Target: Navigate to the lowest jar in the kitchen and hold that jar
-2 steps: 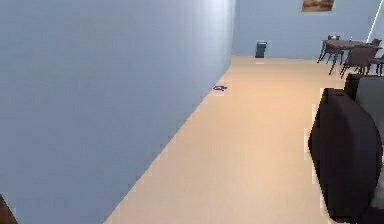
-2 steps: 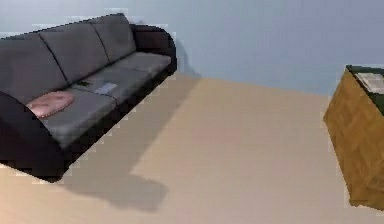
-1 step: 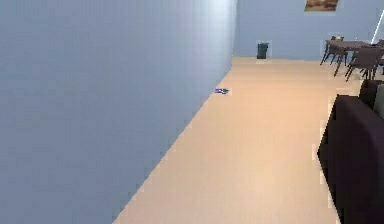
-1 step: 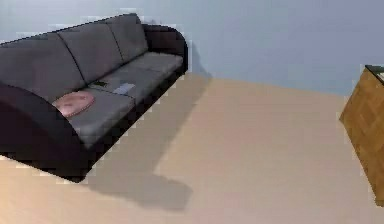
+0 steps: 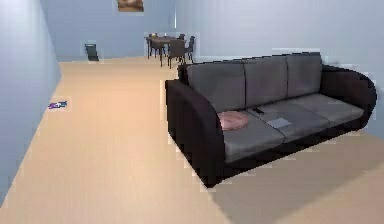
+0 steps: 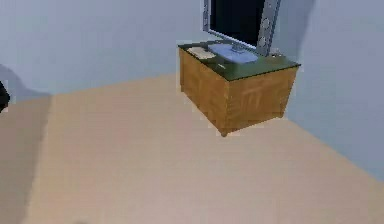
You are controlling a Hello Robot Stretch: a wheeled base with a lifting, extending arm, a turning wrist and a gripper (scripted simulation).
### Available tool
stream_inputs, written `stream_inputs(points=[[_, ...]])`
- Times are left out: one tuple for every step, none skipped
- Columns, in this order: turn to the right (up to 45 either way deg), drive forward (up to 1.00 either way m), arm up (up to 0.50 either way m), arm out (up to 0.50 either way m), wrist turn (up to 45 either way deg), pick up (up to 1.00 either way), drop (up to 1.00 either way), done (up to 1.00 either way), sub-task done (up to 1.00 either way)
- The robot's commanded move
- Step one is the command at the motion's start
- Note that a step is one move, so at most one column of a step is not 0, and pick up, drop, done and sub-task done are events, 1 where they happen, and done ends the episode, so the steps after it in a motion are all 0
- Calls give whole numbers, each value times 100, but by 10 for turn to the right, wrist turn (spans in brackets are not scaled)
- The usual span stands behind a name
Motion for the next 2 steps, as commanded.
stream_inputs(points=[[450, 0, 0, 0, 0, 0, 0, 0, 0], [180, 0, 0, 0, 0, 0, 0, 0, 0]])
